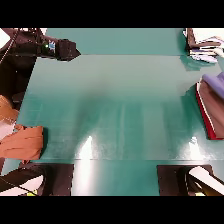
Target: Fold the shirts.
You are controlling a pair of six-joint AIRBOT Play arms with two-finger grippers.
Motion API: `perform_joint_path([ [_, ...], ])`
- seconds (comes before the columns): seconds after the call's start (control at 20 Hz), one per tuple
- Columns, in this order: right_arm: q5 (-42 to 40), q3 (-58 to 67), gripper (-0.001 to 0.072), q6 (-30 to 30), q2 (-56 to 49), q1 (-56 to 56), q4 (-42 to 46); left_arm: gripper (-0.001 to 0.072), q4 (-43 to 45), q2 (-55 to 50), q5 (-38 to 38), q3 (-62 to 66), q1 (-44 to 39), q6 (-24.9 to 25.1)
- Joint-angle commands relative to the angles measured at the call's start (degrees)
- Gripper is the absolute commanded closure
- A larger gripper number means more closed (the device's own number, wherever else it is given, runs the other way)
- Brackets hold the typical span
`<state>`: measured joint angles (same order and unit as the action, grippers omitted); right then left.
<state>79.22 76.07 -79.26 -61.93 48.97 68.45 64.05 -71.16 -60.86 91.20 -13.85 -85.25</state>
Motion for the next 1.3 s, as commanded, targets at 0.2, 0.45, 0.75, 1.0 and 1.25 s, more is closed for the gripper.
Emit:
perform_joint_path([
  [0.2, 0.81, -9.27, 0.0060, -1.92, 4.76, 4.46, 0.09, 0.0681, 0.00, -0.02, -0.42, -0.02, -0.04, 1.55],
  [0.45, -0.70, 1.03, 0.0060, -1.92, 4.76, -11.63, -11.67, 0.0681, 0.00, -0.02, 0.17, -0.02, -0.04, 1.68],
  [0.75, -9.09, 7.04, 0.0369, -1.68, 4.76, -40.19, -11.34, 0.0681, -0.04, -0.02, 1.70, -0.02, -0.04, 1.66],
  [1.0, -13.73, 7.08, 0.0692, -1.62, 4.76, -52.72, -11.28, 0.0681, -0.04, -0.02, 2.19, -0.02, -0.04, 1.66],
  [1.25, -12.96, 7.08, 0.0693, -1.64, 4.76, -52.96, -11.37, 0.0681, -0.04, -0.02, 2.19, 0.00, -0.04, 1.66],
])
